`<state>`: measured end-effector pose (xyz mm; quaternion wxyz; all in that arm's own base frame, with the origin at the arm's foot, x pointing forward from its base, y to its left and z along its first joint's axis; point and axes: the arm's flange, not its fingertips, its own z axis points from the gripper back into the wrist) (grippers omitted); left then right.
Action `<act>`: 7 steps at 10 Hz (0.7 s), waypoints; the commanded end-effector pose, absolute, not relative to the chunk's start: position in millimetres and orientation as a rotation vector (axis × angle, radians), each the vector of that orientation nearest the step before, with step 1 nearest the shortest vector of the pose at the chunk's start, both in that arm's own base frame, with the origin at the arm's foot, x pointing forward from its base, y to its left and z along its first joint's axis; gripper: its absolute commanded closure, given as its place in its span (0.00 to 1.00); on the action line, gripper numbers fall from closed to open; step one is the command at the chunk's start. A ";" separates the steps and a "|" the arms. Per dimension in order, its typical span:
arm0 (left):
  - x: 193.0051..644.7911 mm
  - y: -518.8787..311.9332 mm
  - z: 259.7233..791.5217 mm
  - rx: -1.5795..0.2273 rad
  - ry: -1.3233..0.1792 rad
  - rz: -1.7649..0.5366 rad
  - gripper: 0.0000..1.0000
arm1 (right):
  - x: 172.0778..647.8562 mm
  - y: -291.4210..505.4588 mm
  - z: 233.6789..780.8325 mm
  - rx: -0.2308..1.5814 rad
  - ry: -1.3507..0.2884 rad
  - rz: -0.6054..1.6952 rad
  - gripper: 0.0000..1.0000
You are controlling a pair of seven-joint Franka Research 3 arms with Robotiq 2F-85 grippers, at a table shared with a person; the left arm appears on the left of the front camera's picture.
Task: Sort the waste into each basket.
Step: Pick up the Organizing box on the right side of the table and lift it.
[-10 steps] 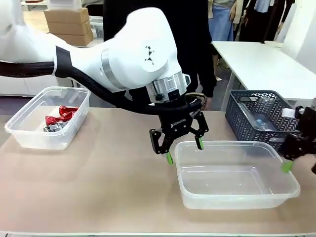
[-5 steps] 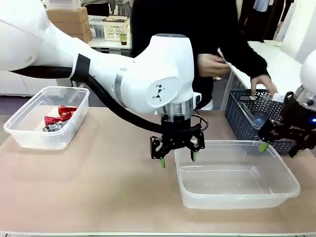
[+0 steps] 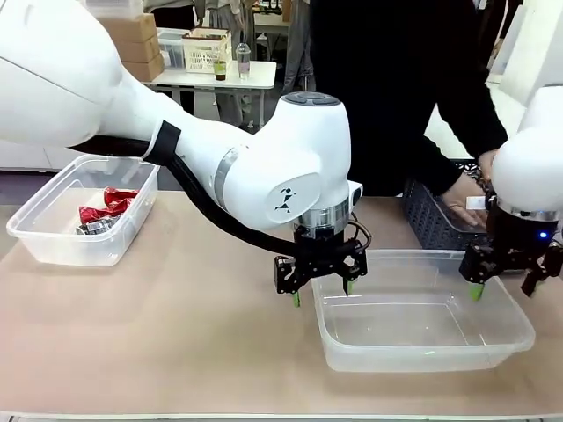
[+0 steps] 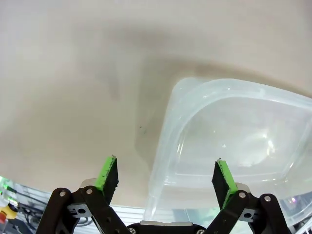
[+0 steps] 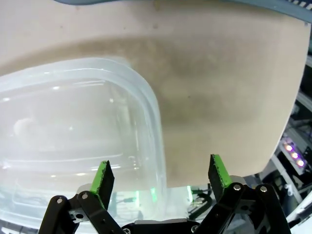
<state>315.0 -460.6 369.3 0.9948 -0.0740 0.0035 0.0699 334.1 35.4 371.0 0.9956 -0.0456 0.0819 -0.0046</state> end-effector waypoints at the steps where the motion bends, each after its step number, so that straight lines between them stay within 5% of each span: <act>1: 313.4 -461.0 366.4 -0.105 -0.034 0.168 0.00 | 291.7 30.5 341.3 -0.115 0.164 0.049 0.00; 3: 315.0 -458.8 368.1 -0.122 0.001 0.130 0.00 | 292.4 30.5 342.0 -0.087 0.183 0.049 0.00; 4: 315.5 -460.2 368.7 -0.122 -0.011 0.117 0.00 | 290.9 28.8 342.1 -0.060 0.193 0.055 0.49; 5: 312.6 -460.7 368.0 -0.100 -0.020 0.107 0.60 | 290.8 27.1 341.9 -0.037 0.206 0.067 0.59; 6: 311.6 -460.9 367.1 -0.098 -0.027 0.105 0.60 | 290.7 25.9 341.6 -0.025 0.214 0.063 1.00; 7: 312.3 -461.5 367.4 -0.100 -0.027 0.096 1.00 | 290.2 24.9 341.9 -0.024 0.221 0.062 1.00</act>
